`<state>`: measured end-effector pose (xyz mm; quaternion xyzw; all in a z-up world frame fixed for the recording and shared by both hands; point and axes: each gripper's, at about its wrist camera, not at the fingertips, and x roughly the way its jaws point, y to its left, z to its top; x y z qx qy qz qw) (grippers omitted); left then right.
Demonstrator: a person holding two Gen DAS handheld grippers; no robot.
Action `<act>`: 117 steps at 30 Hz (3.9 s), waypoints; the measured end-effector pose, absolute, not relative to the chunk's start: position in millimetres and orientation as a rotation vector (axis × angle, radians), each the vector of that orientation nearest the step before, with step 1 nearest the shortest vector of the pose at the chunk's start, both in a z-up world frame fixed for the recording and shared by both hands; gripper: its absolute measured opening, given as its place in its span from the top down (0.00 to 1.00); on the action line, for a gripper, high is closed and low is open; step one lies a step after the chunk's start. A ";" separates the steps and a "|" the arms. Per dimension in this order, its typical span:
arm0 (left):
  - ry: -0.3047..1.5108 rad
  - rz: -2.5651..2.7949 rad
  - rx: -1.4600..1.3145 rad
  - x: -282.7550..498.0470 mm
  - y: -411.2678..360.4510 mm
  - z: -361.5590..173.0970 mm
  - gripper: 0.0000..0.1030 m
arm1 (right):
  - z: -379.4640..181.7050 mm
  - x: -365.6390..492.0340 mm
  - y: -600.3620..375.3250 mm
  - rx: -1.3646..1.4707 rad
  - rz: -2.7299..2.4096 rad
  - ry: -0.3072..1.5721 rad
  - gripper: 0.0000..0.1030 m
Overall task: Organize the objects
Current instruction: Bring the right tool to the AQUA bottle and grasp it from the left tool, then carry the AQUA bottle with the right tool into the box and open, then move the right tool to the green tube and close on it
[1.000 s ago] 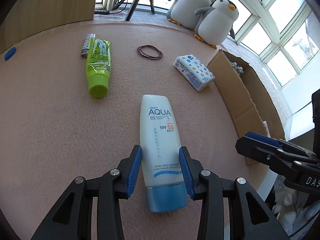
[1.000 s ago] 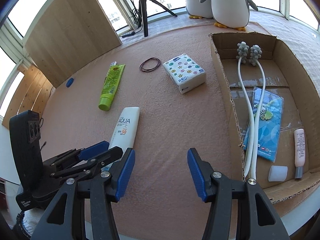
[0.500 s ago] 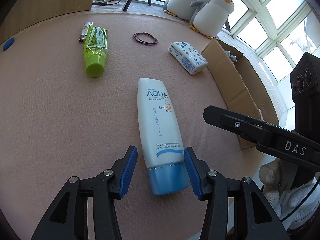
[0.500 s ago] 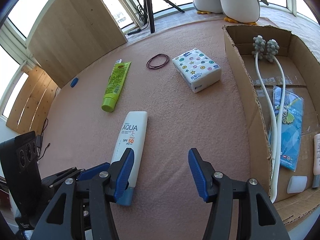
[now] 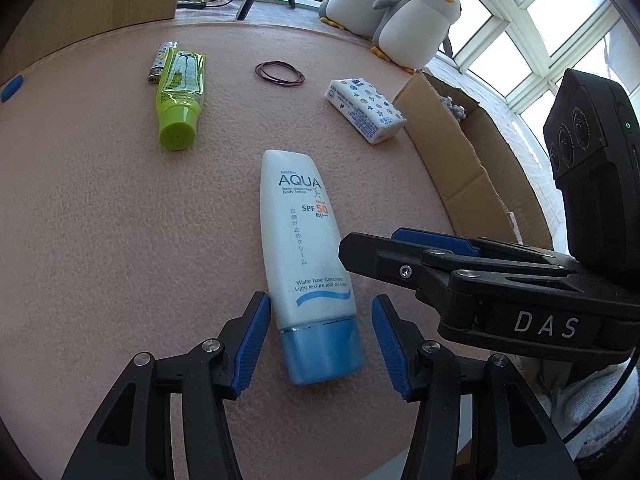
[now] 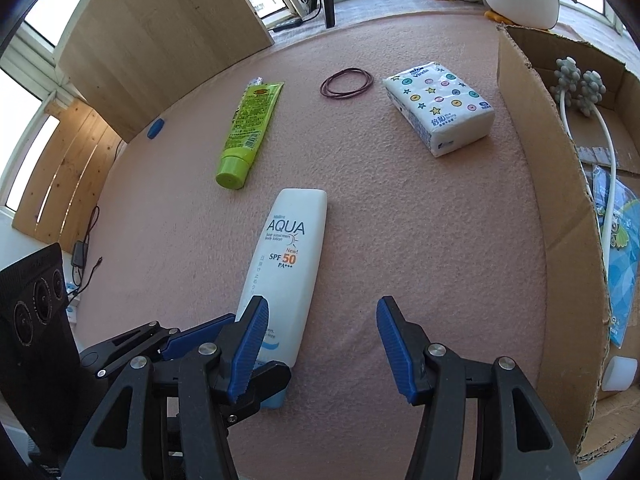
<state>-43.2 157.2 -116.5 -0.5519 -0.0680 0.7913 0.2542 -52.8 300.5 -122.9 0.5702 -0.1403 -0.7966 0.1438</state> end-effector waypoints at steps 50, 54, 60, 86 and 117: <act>-0.008 2.028 -1.210 -30.1 322.2 -38.5 0.50 | -44.2 -8.7 433.3 1.408 -2.572 -0.599 0.64; -0.006 1.996 -1.209 -30.9 342.3 -40.2 0.50 | -46.2 -6.6 450.8 1.415 -2.598 -0.620 0.64; 0.011 1.959 -1.210 -30.8 365.9 -45.7 0.50 | -52.8 -4.1 471.2 1.439 -2.627 -0.642 0.64; 0.025 1.967 -1.226 -27.2 353.7 -48.1 0.54 | -61.8 -12.1 470.9 1.465 -2.625 -0.675 0.61; -0.251 2.257 -1.410 -55.2 125.3 -72.4 0.53 | -75.7 -59.8 324.6 1.495 -2.400 -0.503 0.55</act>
